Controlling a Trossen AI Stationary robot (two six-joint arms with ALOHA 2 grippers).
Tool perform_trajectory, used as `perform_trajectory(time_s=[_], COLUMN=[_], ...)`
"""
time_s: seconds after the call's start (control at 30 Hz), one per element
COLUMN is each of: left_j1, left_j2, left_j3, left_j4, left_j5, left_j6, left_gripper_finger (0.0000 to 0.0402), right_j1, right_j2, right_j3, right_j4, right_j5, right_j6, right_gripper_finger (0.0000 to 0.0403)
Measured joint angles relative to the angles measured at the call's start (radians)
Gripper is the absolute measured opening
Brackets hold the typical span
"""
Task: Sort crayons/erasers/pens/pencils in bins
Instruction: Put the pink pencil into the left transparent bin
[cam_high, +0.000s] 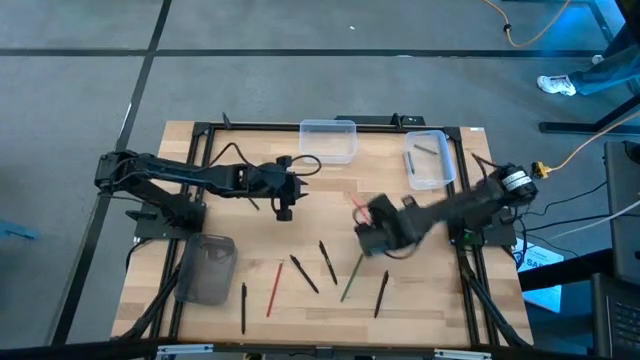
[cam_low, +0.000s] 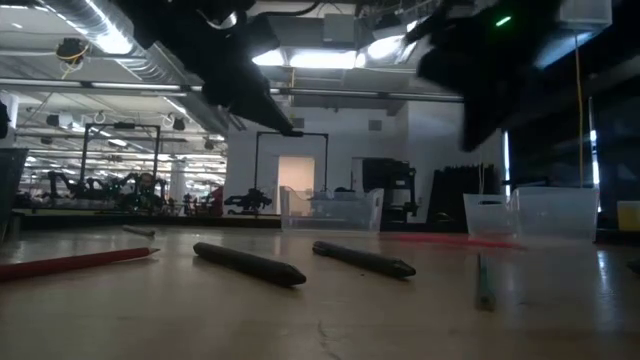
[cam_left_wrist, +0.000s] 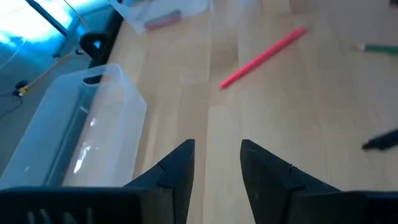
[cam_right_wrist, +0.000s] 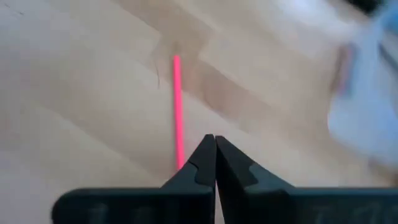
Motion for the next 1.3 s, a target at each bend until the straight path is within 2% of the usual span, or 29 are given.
perform_trajectory(time_s=[0.1, 0.23, 0.33, 0.43, 0.5, 0.63, 0.83, 1.03, 1.3], left_j1=[0.000, 0.014, 0.040, 0.078, 0.103, 0.148, 0.209, 0.235, 0.240], left_j2=[0.000, 0.000, 0.000, 0.000, 0.000, 0.000, 0.000, 0.000, 0.000], left_j3=[-0.019, -0.052, -0.068, -0.077, -0.078, -0.078, -0.078, -0.078, -0.078], left_j4=[0.002, 0.005, 0.002, -0.012, -0.049, -0.104, -0.082, -0.056, -0.055], left_j5=[-0.001, -0.036, -0.058, -0.085, -0.105, -0.147, -0.150, -0.149, -0.149], left_j6=[0.012, 0.033, 0.036, 0.036, 0.035, 0.029, 0.007, 0.001, 0.000], left_gripper_finger=[0.0124, 0.0124, 0.0124, 0.0124, 0.0124, 0.0124, 0.0124, 0.0124, 0.0124], right_j1=[-0.131, -0.304, -0.428, -0.494, -0.490, -0.420, -0.360, -0.405, -0.451], right_j2=[-0.002, -0.002, 0.013, 0.060, 0.093, 0.142, 0.195, 0.189, 0.229], right_j3=[0.000, 0.000, -0.009, -0.051, -0.070, -0.083, -0.076, -0.076, -0.068], right_j4=[0.102, 0.235, 0.395, 0.603, 0.666, 0.660, 0.638, 0.525, 0.531], right_j5=[-0.052, -0.106, -0.276, -0.443, -0.490, -0.454, -0.482, -0.485, -0.656], right_j6=[-0.238, -0.476, -0.625, -0.714, -0.735, -0.725, -0.711, -0.700, -0.673], right_gripper_finger=[0.0007, 0.0026, 0.0050, 0.0076, 0.0089, 0.0102, 0.0105, 0.0106, 0.0106])
